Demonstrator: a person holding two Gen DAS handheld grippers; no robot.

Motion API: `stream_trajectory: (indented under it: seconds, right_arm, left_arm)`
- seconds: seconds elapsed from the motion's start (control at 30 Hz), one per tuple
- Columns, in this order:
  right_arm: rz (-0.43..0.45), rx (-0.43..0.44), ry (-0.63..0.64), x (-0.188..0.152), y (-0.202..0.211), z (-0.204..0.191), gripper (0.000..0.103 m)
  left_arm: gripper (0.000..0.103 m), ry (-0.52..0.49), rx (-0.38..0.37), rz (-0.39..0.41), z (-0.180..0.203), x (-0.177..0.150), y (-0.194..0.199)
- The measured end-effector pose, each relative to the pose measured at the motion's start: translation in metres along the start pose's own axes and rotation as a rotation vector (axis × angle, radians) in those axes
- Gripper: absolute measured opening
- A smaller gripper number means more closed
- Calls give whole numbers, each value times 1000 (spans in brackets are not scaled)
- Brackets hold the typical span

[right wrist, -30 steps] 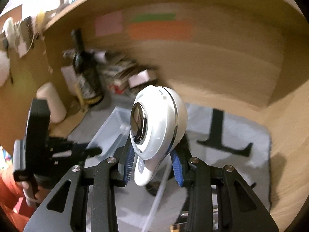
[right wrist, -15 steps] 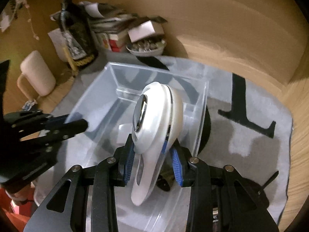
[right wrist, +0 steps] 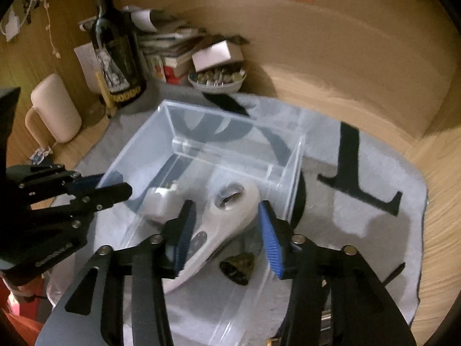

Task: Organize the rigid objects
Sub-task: 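Lower the white massager into the clear box and open the right tool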

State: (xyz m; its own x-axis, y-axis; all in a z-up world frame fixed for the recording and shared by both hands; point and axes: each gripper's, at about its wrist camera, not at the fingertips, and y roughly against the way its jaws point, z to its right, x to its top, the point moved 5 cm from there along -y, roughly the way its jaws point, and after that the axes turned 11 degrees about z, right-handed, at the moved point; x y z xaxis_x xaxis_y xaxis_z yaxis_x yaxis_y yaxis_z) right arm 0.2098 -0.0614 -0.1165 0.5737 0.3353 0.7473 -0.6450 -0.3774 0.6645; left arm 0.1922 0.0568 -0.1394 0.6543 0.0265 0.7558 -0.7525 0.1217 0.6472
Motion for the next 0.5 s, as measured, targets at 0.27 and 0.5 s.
stream_trajectory:
  seconds: [0.27,0.5]
  right_arm:
    - [117,-71,2,16,42,15,54]
    - [161,-175,-34,15,77,52,55]
  left_arm:
    - [14,4,-2,-2,0,0,0]
    - [14,4,-2,-1,0,-1,0]
